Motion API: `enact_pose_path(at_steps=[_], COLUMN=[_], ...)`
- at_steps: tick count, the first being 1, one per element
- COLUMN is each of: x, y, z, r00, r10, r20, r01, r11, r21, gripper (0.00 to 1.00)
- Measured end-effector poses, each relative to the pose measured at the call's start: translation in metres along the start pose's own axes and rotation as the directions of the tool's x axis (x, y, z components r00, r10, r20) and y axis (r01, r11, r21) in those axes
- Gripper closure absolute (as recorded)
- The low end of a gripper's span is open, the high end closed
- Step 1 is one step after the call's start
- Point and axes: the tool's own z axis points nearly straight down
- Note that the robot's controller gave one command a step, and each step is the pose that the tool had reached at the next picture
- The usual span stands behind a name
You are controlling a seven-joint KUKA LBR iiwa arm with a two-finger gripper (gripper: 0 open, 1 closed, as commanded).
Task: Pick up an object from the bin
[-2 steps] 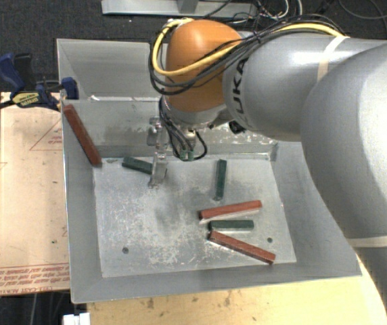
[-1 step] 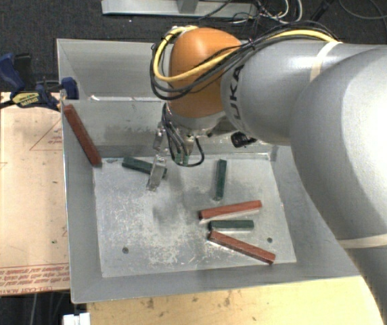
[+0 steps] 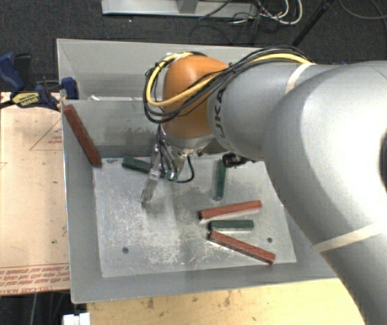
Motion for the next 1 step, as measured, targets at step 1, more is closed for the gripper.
enact_pose_path(at_steps=[1], x=[0.0016], y=[0.0065], z=[0.0036], r00=[0.999], r10=[0.047], r20=[-0.001], r01=[-0.047], r11=[0.999], r21=[-0.001], gripper=[1.00])
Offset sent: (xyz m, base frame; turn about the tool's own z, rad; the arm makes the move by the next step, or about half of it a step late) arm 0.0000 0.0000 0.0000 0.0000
